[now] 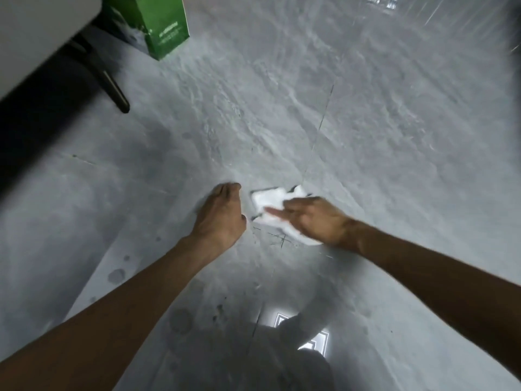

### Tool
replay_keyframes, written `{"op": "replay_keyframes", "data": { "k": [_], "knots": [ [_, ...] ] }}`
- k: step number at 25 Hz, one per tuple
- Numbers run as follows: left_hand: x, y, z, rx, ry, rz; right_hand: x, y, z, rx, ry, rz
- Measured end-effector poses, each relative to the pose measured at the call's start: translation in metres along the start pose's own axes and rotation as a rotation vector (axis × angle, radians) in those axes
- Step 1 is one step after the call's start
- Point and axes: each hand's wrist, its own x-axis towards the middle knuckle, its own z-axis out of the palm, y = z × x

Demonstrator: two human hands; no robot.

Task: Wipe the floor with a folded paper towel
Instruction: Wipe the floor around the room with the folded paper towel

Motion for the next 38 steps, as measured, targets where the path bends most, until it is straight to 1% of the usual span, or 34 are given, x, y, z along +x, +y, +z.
{"op": "replay_keyframes", "data": {
  "k": [1, 2, 3, 4, 5, 6, 7, 9, 10, 11, 12, 13, 14, 16, 17, 18, 19, 20, 21, 22, 23, 24, 25, 26, 27, 28, 30, 31, 32, 33, 34, 36, 37, 38],
  "knots": [
    [-0.001, 0.000, 0.001, 0.004, -0.008, -0.012, -0.011, 0.024, -0.004, -0.031, 0.061, 0.165],
    [-0.002, 0.000, 0.002, 0.016, -0.010, -0.018, -0.021, 0.043, -0.010, -0.038, 0.150, 0.429],
    [-0.002, 0.000, 0.003, 0.034, -0.006, -0.022, -0.030, 0.053, -0.010, -0.019, 0.221, 0.752],
    [-0.003, 0.002, 0.004, 0.059, -0.004, -0.028, -0.031, 0.048, -0.007, 0.011, 0.236, 1.018],
    [-0.001, 0.004, 0.003, 0.082, -0.014, -0.041, -0.025, 0.032, 0.000, -0.009, 0.207, 1.128],
    [0.001, 0.009, 0.002, 0.099, -0.034, -0.059, -0.016, 0.011, 0.011, -0.017, 0.181, 1.088],
    [0.005, 0.014, 0.002, 0.108, -0.059, -0.082, -0.007, -0.015, 0.019, -0.017, 0.194, 0.928],
    [0.009, 0.025, 0.000, 0.132, -0.095, -0.112, -0.006, -0.062, 0.034, -0.001, 0.200, 0.347],
    [0.010, 0.029, 0.001, 0.128, -0.092, -0.108, -0.015, -0.070, 0.035, 0.003, 0.122, 0.072],
    [0.011, 0.030, 0.000, 0.108, -0.079, -0.097, -0.024, -0.062, 0.028, 0.010, 0.017, -0.104],
    [0.011, 0.029, -0.001, 0.077, -0.071, -0.091, -0.032, -0.045, 0.020, 0.018, -0.046, -0.167],
    [0.008, 0.026, -0.002, 0.038, -0.060, -0.092, -0.040, -0.023, 0.012, 0.034, -0.091, -0.082],
    [0.005, 0.020, -0.005, -0.007, -0.031, -0.095, -0.044, -0.003, 0.005, 0.055, -0.090, 0.107],
    [0.001, 0.002, -0.014, -0.080, 0.046, -0.116, -0.046, 0.029, -0.006, 0.030, 0.043, 0.651],
    [0.000, -0.009, -0.021, -0.106, 0.075, -0.138, -0.038, 0.031, -0.009, -0.002, 0.073, 0.878],
    [0.002, -0.022, -0.028, -0.134, 0.097, -0.183, -0.022, 0.019, -0.010, -0.040, 0.067, 0.974],
    [0.006, -0.036, -0.035, -0.148, 0.106, -0.241, -0.002, -0.002, -0.006, -0.049, 0.066, 0.935],
    [0.009, -0.050, -0.042, -0.139, 0.088, -0.292, 0.017, -0.030, 0.000, -0.017, 0.091, 0.790],
    [0.011, -0.059, -0.048, -0.095, 0.051, -0.329, 0.031, -0.060, 0.005, 0.003, 0.127, 0.552],
    [0.011, -0.067, -0.053, -0.046, 0.024, -0.346, 0.039, -0.083, 0.014, 0.008, 0.141, 0.259],
    [0.010, -0.072, -0.057, 0.008, -0.002, -0.359, 0.041, -0.090, 0.019, -0.005, 0.118, -0.010],
    [0.011, -0.074, -0.059, 0.056, -0.026, -0.355, 0.045, -0.078, 0.014, -0.010, 0.074, -0.205],
    [0.013, -0.073, -0.060, 0.075, -0.046, -0.342, 0.051, -0.054, 0.007, -0.031, 0.059, -0.297],
    [0.015, -0.073, -0.057, 0.109, -0.075, -0.327, 0.058, -0.025, 0.002, -0.071, 0.073, -0.271],
    [0.019, -0.076, -0.054, 0.157, -0.071, -0.308, 0.066, 0.005, 0.000, -0.099, 0.116, -0.121],
    [0.024, -0.079, -0.056, 0.138, -0.089, -0.364, 0.075, 0.035, -0.005, -0.122, 0.152, 0.133],
    [0.031, -0.084, -0.062, 0.144, -0.167, -0.416, 0.102, 0.074, -0.016, -0.089, 0.185, 0.772],
    [0.032, -0.088, -0.063, 0.134, -0.140, -0.397, 0.125, 0.076, -0.017, -0.030, 0.200, 0.988],
    [0.033, -0.091, -0.064, 0.131, -0.119, -0.361, 0.150, 0.063, -0.015, -0.001, 0.162, 1.061],
    [0.032, -0.094, -0.066, 0.147, -0.120, -0.319, 0.176, 0.038, -0.011, 0.034, 0.116, 0.992],
    [0.032, -0.096, -0.068, 0.130, -0.105, -0.302, 0.198, 0.007, -0.004, 0.060, 0.108, 0.781],
    [0.033, -0.105, -0.072, 0.036, -0.068, -0.329, 0.216, -0.053, 0.011, 0.088, 0.066, 0.133],
    [0.033, -0.110, -0.077, -0.021, -0.060, -0.357, 0.215, -0.060, 0.008, 0.051, 0.008, -0.158],
    [0.032, -0.116, -0.081, -0.078, -0.043, -0.376, 0.219, -0.046, -0.005, 0.021, -0.030, -0.364]
  ]
}}
